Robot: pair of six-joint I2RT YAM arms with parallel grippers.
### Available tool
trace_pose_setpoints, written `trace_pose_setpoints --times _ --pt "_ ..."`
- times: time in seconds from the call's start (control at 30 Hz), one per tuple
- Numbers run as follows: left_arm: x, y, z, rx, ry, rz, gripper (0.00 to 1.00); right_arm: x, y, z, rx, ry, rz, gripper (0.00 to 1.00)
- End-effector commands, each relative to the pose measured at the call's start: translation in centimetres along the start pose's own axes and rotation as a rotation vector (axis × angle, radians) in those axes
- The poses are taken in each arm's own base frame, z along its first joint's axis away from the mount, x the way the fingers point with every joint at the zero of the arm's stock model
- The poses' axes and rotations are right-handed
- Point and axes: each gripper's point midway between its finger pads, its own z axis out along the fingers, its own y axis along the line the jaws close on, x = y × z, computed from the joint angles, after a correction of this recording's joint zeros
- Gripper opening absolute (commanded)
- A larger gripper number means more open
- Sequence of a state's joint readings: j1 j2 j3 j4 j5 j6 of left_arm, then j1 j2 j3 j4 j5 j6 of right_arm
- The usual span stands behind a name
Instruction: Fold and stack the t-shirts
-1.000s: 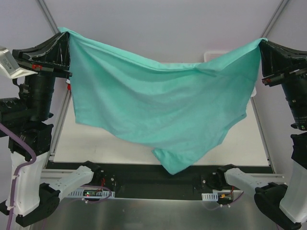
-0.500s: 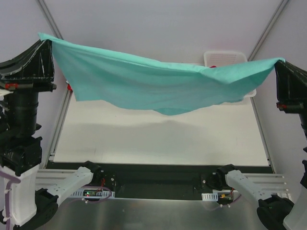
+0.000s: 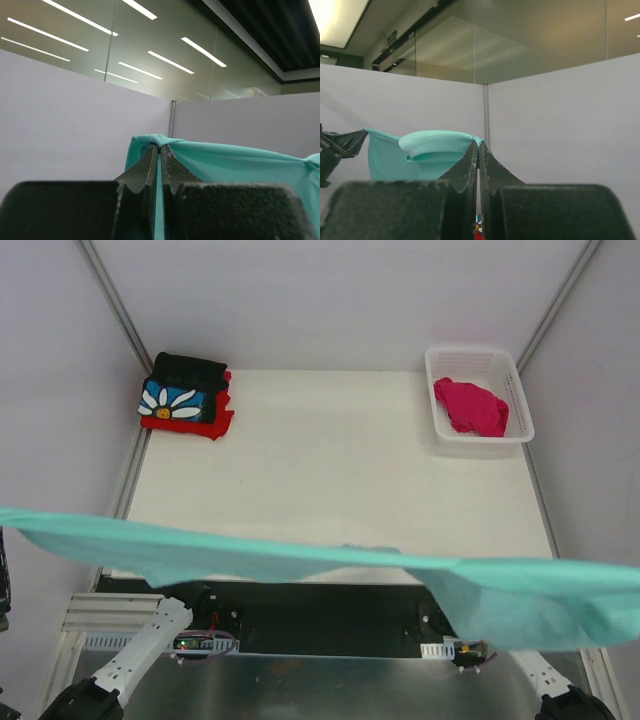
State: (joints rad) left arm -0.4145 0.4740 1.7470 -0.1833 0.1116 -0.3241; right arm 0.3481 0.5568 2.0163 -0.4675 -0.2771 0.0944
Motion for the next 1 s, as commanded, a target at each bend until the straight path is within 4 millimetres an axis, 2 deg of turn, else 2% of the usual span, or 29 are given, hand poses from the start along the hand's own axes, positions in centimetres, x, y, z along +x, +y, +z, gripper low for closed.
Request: trace_pose_setpoints --times 0.0,0.07,0.17,0.23,0.3,0.33,0.37,0.43,0.47,0.53,0.57,0.6,0.63,0.67,0.7,0.77,0.8,0.83,0.9,0.93,0.97 --pt "0.3 -1.8 -2.1 -0.018 0.048 -0.110 0.00 -3.0 2.3 -3.4 -0.005 -0.082 0.100 0.01" --pt "0.5 -2.5 -3.4 -0.058 0.065 -0.111 0.00 -3.5 2.5 -4.4 0.005 -0.099 0.106 0.01" --pt "0.7 -3.0 -3.5 -0.093 0.083 -0.087 0.00 -3.5 2.5 -5.2 0.021 -0.088 0.091 0.01" --pt "1.4 -2.0 -2.6 -0.130 0.101 -0.089 0.00 -2.2 1.7 -4.5 0.042 -0.038 0.084 0.01" --pt "3.5 -0.1 -1.8 -0.182 0.144 -0.079 0.00 -0.6 0.9 -3.6 0.049 0.005 0.071 0.01" --pt "4.7 1.4 -1.2 -0.228 0.164 -0.073 0.00 2.3 -0.7 -2.7 0.083 0.073 0.069 0.01" --pt "7.3 3.1 -0.8 -0.270 0.220 -0.070 0.00 3.8 -1.6 -2.2 0.101 0.105 0.062 0.01" --pt "10.5 5.4 0.2 -0.313 0.275 -0.069 0.00 7.3 -3.6 -1.2 0.137 0.168 0.056 0.01" --pt "13.8 7.4 0.1 -0.360 0.337 -0.075 0.00 11.6 -5.7 -0.6 0.173 0.263 0.053 0.01" --pt "16.6 9.4 0.7 -0.384 0.352 -0.071 0.00 15.5 -7.6 -0.1 0.200 0.342 0.042 0.01" --pt "20.8 11.6 -0.1 -0.427 0.426 -0.078 0.00 20.6 -9.8 -0.3 0.236 0.451 0.043 0.01" --pt "22.7 12.6 -0.2 -0.436 0.452 -0.074 0.00 22.3 -10.7 -0.1 0.250 0.469 0.038 0.01" --pt "25.5 14.3 -0.6 -0.475 0.503 -0.080 0.00 24.8 -12.3 -0.3 0.281 0.515 0.009 0.01" --pt "29.4 16.3 -1.8 -0.518 0.562 -0.089 0.00 27.0 -13.5 -0.5 0.309 0.553 0.006 0.01" --pt "31.7 17.5 -2.5 -0.546 0.597 -0.089 0.00 31.5 -15.6 -1.0 0.337 0.636 -0.013 0.01" --pt "38.0 21.1 -4.5 -0.611 0.667 -0.081 0.00 35.1 -17.8 -1.3 0.381 0.684 -0.035 0.01" --pt "39.8 22.0 -5.0 -0.617 0.688 -0.072 0.00 38.7 -19.6 -1.3 0.393 0.736 -0.056 0.01" --pt "43.1 23.7 -5.8 -0.641 0.743 -0.072 0.00 40.1 -20.7 -1.2 0.420 0.757 -0.065 0.01" --pt "46.2 25.4 -5.5 -0.622 0.769 -0.043 0.00 43.2 -22.4 -0.5 0.428 0.815 -0.062 0.01" --pt "50.1 27.6 -7.1 -0.672 0.866 -0.044 0.00 46.1 -24.3 0.0 0.466 0.886 -0.059 0.01" --pt "50.7 28.4 -5.3 -0.653 0.866 -0.069 0.00 47.3 -25.5 0.0 0.498 0.917 -0.067 0.01"
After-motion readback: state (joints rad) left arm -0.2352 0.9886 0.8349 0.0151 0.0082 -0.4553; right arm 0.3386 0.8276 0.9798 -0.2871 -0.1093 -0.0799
